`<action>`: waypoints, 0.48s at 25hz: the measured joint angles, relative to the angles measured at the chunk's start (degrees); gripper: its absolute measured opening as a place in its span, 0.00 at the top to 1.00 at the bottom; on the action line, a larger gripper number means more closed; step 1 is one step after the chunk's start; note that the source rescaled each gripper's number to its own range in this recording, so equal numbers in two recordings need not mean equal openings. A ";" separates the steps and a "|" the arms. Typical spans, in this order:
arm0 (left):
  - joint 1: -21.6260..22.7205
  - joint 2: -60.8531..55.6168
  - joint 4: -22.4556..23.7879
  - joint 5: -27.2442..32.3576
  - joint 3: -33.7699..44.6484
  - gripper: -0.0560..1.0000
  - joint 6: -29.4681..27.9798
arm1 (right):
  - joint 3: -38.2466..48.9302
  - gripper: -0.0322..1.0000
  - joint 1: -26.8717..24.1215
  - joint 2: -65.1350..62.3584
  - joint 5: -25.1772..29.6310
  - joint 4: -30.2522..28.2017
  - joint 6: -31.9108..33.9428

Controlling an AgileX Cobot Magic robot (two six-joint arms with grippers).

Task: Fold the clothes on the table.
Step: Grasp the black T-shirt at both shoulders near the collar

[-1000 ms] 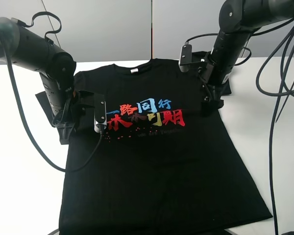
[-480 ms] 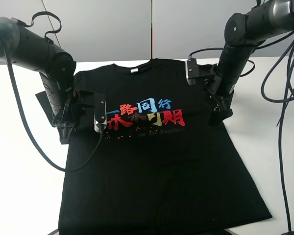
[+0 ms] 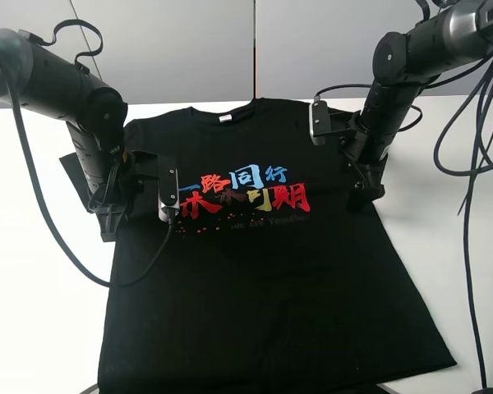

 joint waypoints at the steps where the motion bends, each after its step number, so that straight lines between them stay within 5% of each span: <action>1: 0.00 0.00 0.00 -0.10 0.00 0.94 0.00 | 0.00 0.03 0.00 0.15 -0.14 0.00 0.11; 6: 0.00 0.00 0.00 -0.10 0.00 0.93 0.00 | -0.12 0.25 0.00 0.28 -1.00 -0.25 0.11; 12: 0.00 0.09 0.00 -0.45 0.00 0.93 -0.18 | -0.12 0.75 0.00 0.32 -0.38 0.04 0.21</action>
